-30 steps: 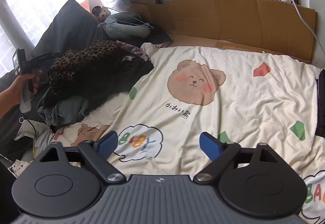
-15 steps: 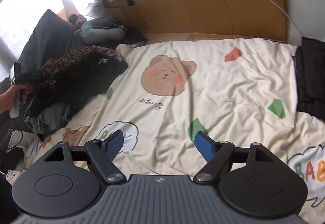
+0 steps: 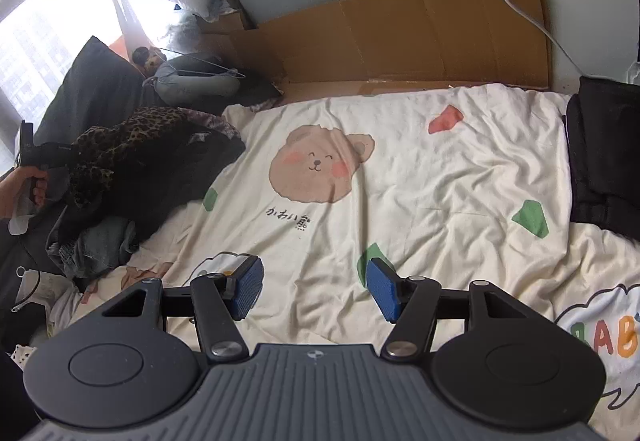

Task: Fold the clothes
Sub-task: 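Grasp the leopard-print garment with the left tool and lift it, then carry the leopard garment over the sheet and lower it with the left tool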

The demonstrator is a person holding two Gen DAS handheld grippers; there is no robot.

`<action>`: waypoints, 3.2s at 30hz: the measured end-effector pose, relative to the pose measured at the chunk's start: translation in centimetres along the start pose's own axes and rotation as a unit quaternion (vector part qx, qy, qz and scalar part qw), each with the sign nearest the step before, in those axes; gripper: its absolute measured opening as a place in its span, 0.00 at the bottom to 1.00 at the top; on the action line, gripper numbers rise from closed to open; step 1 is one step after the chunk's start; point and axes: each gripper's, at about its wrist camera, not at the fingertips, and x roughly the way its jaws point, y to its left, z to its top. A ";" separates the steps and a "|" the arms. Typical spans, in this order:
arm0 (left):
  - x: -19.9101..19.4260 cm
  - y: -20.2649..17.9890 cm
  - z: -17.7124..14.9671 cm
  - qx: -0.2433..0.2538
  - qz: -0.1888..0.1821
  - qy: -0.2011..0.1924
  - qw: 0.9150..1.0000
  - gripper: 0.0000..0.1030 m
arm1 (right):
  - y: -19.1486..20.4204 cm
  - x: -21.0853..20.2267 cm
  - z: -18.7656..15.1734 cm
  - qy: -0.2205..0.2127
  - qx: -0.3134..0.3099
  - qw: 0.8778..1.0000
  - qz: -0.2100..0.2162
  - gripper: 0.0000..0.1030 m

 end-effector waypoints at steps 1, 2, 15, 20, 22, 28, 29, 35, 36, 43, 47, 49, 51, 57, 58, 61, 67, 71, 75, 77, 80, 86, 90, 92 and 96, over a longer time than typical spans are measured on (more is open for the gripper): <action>-0.3 -0.6 0.3 0.004 -0.008 -0.001 1.000 0.08 | 0.0 0.0 0.1 -0.001 0.002 1.000 0.001 0.60; -0.7 -1.2 0.5 0.008 -0.016 -0.003 1.000 0.08 | 0.0 -0.1 0.1 -0.003 0.003 1.000 0.002 0.60; -2.4 -10.7 2.3 0.073 -0.111 0.010 0.991 0.07 | 0.5 -0.8 0.5 -0.024 -0.005 1.000 -0.003 0.75; -2.6 -14.1 1.4 0.090 -0.149 0.017 0.985 0.06 | 0.5 -1.1 0.7 -0.024 0.001 1.000 -0.002 0.80; -2.9 -15.3 1.0 0.094 -0.165 0.020 0.982 0.06 | 0.6 -1.3 0.9 -0.028 -0.003 1.000 -0.002 0.83; -4.3 -18.7 0.7 0.110 -0.219 0.022 0.969 0.06 | 1.2 -2.2 1.0 -0.024 -0.015 1.000 -0.003 0.86; -4.6 -19.3 0.6 0.114 -0.227 0.023 0.967 0.06 | 1.3 -2.4 0.8 -0.023 -0.019 1.000 -0.004 0.86; -6.8 -23.8 -0.6 0.140 -0.285 0.032 0.948 0.06 | 1.6 -3.5 0.3 -0.024 -0.020 0.999 -0.006 0.87; -7.1 -24.6 -0.9 0.144 -0.296 0.036 0.943 0.06 | 1.6 -3.6 0.4 -0.027 -0.021 0.999 -0.005 0.87; -8.7 -31.0 -3.4 0.190 -0.381 0.065 0.902 0.05 | 1.5 -3.3 0.1 -0.027 -0.025 0.999 0.007 0.90; -9.3 -35.1 -5.5 0.216 -0.426 0.084 0.875 0.05 | 1.5 -2.6 -0.4 -0.019 -0.029 0.999 0.012 0.92; -9.4 -36.8 -6.4 0.234 -0.441 0.091 0.861 0.05 | 1.5 -2.2 -0.8 -0.014 -0.036 0.999 0.015 0.93; -9.3 -38.2 -7.2 0.249 -0.448 0.097 0.853 0.05 | 1.5 -1.7 -1.3 -0.007 -0.036 0.999 0.012 0.93; -7.7 -39.4 -8.2 0.269 -0.408 0.108 0.866 0.14 | 1.5 -0.3 -2.9 0.019 -0.043 0.999 0.009 0.93; -7.3 -39.3 -8.3 0.272 -0.395 0.109 0.871 0.16 | 1.7 -0.3 -3.1 0.021 -0.047 0.999 0.009 0.93; -6.1 -38.2 -8.4 0.280 -0.369 0.109 0.880 0.19 | 1.9 0.2 -3.4 0.025 -0.056 0.998 0.005 0.93; -3.6 -36.0 -8.6 0.279 -0.330 0.110 0.895 0.49 | 1.3 1.5 -3.7 0.029 -0.059 0.998 0.004 0.93; -2.0 -34.6 -9.0 0.280 -0.306 0.106 0.904 0.63 | 0.5 2.9 -4.0 0.037 -0.056 0.998 -0.002 0.93; 0.6 -32.9 -9.3 0.262 -0.282 0.090 0.918 0.79 | -0.3 4.2 -4.2 0.048 -0.050 0.998 -0.008 0.93; 2.3 -31.9 -9.3 0.242 -0.268 0.083 0.929 0.79 | -0.8 4.8 -4.6 0.055 -0.049 0.997 -0.011 0.93; 4.2 -30.3 -9.3 0.210 -0.246 0.077 0.943 0.79 | -1.7 5.7 -5.1 0.068 -0.045 0.996 -0.022 0.93; 3.9 -28.6 -10.1 0.196 -0.252 0.072 0.945 0.75 | -2.8 7.0 -5.5 0.074 -0.038 0.996 -0.044 0.93; 2.3 -28.6 -10.8 0.205 -0.273 0.064 0.938 0.75 | -3.0 7.9 -4.7 0.070 -0.037 0.996 -0.048 0.92; 1.6 -28.7 -11.3 0.210 -0.286 0.062 0.933 0.75 | -3.1 8.2 -4.2 0.067 -0.041 0.996 -0.049 0.92; 0.5 -29.2 -12.4 0.209 -0.313 0.064 0.924 0.74 | -3.4 9.4 -3.6 0.074 -0.034 0.995 -0.050 0.86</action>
